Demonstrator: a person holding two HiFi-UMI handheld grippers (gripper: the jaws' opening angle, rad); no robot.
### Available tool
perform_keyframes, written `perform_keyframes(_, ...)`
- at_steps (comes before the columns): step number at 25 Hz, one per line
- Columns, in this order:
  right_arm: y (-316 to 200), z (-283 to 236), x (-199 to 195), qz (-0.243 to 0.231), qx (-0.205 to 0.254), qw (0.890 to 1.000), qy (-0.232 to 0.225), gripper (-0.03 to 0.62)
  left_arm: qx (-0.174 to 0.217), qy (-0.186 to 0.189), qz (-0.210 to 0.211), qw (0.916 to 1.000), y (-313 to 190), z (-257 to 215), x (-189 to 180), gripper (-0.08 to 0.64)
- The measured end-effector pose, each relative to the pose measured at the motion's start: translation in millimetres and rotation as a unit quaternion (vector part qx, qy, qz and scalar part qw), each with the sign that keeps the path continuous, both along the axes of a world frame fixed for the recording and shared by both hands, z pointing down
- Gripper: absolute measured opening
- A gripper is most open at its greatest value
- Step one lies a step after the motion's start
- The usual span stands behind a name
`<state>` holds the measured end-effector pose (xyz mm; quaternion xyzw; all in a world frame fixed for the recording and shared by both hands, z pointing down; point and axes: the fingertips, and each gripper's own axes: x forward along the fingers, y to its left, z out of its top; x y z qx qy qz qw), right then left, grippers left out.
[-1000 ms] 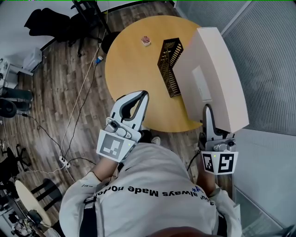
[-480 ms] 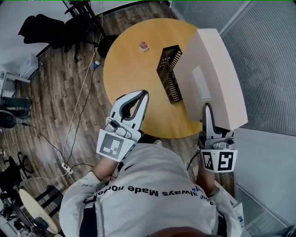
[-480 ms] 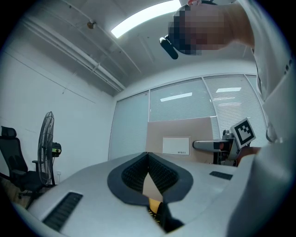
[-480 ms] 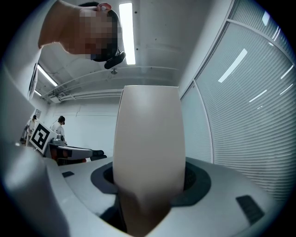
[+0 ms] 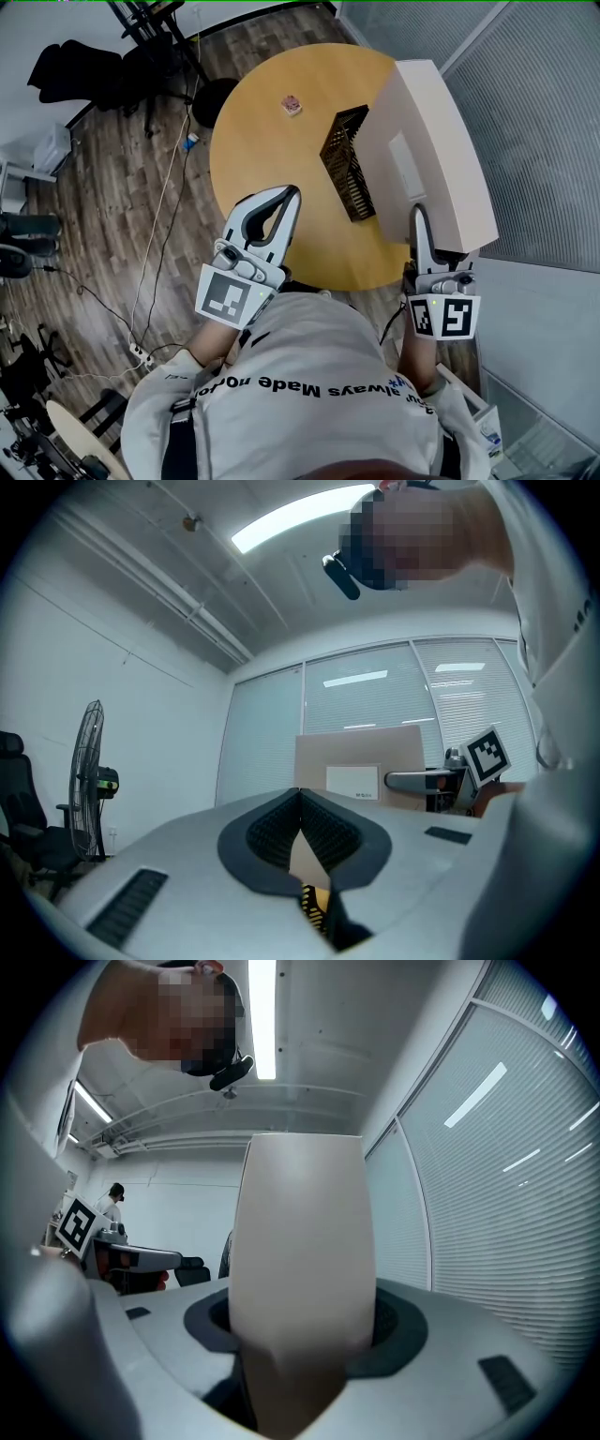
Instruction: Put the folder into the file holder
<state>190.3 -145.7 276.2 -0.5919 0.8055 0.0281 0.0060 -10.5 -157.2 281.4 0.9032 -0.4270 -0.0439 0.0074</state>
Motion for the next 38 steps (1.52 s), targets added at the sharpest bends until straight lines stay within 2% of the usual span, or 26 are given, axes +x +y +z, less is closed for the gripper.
perform_keyframes(11, -23, 15, -16, 0.009, -0.008, 1.0, 0.016, 0.282, 0.0, 0.01, 0.006, 0.9999, -26, 5, -21, 0.025)
perform_keyframes(38, -43, 66, -1, 0.003, -0.006, 1.0, -0.004, 0.282, -0.009, -0.008, 0.035, 0.9993, -25, 14, 4, 0.025)
